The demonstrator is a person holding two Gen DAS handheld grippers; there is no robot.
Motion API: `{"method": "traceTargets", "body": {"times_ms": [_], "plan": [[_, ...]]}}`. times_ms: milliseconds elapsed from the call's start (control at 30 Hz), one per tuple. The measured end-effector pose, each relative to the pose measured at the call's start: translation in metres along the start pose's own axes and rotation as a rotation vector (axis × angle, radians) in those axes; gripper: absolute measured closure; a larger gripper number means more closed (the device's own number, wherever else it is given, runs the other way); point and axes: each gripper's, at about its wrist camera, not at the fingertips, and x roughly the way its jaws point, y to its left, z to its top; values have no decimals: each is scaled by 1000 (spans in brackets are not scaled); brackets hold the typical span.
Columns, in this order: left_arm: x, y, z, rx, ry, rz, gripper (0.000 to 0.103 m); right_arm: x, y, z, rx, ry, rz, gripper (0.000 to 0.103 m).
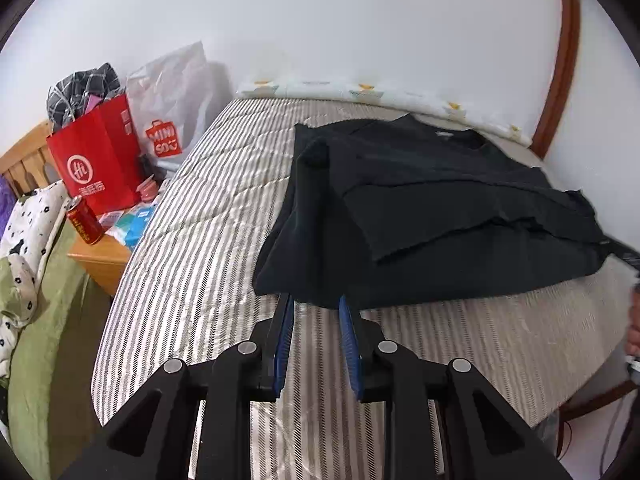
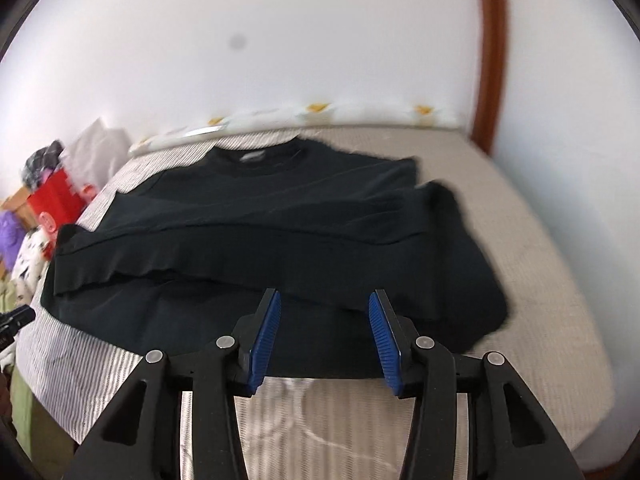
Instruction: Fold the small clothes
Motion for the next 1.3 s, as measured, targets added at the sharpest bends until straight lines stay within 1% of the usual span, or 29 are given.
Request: {"method": "traceTargets", "body": {"times_ms": [33,67,100,133,233,400,500,633,667,700,733,833,900,1000,1167,1200,1267,1300], "plan": [[-2,-1,1,3,-5,-10,81,10,1,-2,-1,21,-7,68],[-3,-3,2,7,-9,-19,81,18,1,-6,2,45,-10,73],[-4,-7,4,12,-13,-33,81,26,0,-8,9,70,-9,80],[-4,-10,5,18,-17,-49,81,34,-3,-10,19,89,-11,82],[4,-22,12,28,-11,-107,81,33,-6,-16,16,73,4,85],[31,-45,26,36,35,-224,80,34,-5,-16,-10,90,-2,85],[50,-59,34,42,68,-259,81,37,-2,-13,-26,102,-17,85],[79,-69,36,34,152,-265,81,42,-1,-6,-14,128,-25,85],[88,-71,35,38,179,-256,81,44,-1,-5,-13,134,-29,85],[93,-72,35,46,190,-250,81,46,0,-3,-14,137,-34,85],[95,-71,36,47,189,-253,81,49,2,-2,-21,139,-42,85],[95,-66,43,3,177,-283,81,54,10,3,-55,134,-81,85],[91,-62,51,-13,148,-286,81,57,14,8,-70,120,-100,85],[91,-61,62,0,113,-237,81,65,14,19,-70,115,-105,85],[102,-56,78,2,99,-219,81,77,14,42,-51,110,-97,85],[104,-56,82,4,89,-211,80,77,14,48,-51,98,-95,85],[105,-54,90,12,55,-168,80,76,15,59,-50,63,-88,84],[106,-52,95,13,44,-157,79,77,15,65,-47,52,-84,82]]}}
